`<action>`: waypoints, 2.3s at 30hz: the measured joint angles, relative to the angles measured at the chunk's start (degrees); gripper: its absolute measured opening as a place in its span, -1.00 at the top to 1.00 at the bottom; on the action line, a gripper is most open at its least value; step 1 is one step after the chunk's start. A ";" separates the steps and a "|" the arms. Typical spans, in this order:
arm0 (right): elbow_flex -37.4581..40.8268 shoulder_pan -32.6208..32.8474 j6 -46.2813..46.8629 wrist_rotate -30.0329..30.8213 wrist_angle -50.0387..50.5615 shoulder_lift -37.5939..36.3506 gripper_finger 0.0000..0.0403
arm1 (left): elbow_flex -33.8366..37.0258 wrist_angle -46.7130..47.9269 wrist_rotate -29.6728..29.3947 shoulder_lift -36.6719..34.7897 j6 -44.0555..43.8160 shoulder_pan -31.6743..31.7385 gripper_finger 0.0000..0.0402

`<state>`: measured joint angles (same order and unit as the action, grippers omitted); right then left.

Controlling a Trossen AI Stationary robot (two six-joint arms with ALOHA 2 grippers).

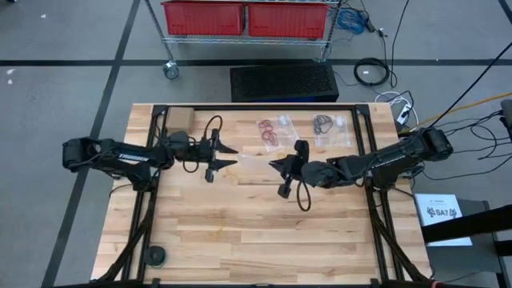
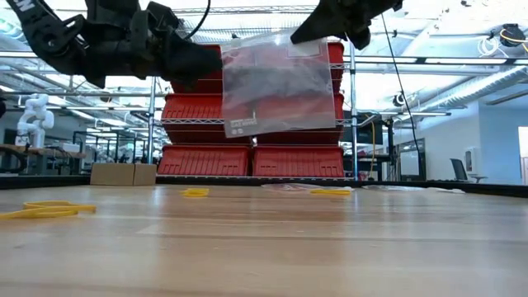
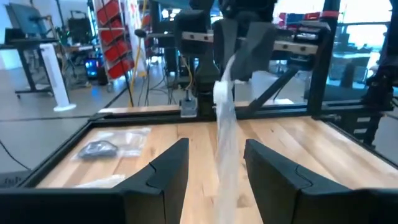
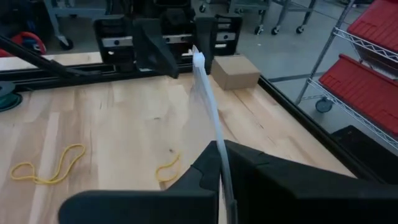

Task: Sort rubber bands
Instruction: Open the top left transparent zip lock bag

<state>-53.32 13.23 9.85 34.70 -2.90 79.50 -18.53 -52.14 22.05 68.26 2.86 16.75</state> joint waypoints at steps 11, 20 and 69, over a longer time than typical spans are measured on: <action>0.00 0.13 0.32 -0.23 -0.06 0.00 1.00 | -2.36 -0.01 0.48 1.36 -1.13 -1.51 0.24; 0.00 0.23 1.41 -0.50 0.05 0.04 1.00 | -2.36 0.13 -2.87 1.36 -1.11 -1.79 0.84; -34.60 -13.29 -7.30 -16.96 26.26 24.99 0.19 | -3.19 9.95 -10.17 1.36 5.11 -1.73 1.00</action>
<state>-87.92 -0.06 2.55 17.74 23.36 104.49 -21.71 -42.19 11.88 69.63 7.97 15.03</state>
